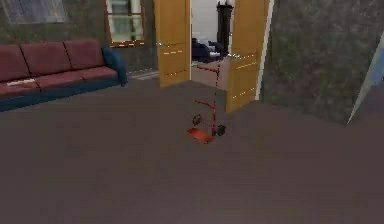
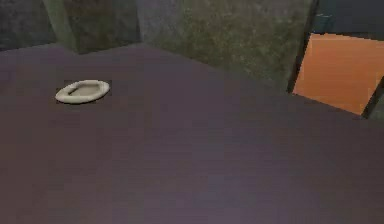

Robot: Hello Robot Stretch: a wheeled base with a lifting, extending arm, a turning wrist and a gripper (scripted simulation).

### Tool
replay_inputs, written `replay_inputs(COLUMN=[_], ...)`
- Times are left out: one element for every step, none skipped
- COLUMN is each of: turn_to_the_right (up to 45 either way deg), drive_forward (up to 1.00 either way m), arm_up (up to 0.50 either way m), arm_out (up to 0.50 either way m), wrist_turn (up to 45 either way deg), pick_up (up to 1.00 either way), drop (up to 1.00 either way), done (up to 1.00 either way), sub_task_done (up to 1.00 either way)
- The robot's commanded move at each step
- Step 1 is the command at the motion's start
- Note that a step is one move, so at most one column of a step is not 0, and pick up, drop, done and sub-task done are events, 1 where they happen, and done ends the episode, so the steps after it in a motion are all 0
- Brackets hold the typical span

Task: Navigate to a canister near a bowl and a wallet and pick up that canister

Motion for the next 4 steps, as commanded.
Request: replay_inputs(turn_to_the_right=[-33.0, 0.0, -45.0, -39.0], drive_forward=[0.00, 0.15, 0.00, 0.00], arm_up=[0.00, 0.00, 0.00, 0.00], arm_out=[0.00, 0.00, 0.00, 0.00], wrist_turn=[0.0, 0.0, 0.0, 0.0], pick_up=[0.00, 0.00, 0.00, 0.00], drop=[0.00, 0.00, 0.00, 0.00], done=[0.00, 0.00, 0.00, 0.00], sub_task_done=[0.00, 0.00, 0.00, 0.00])
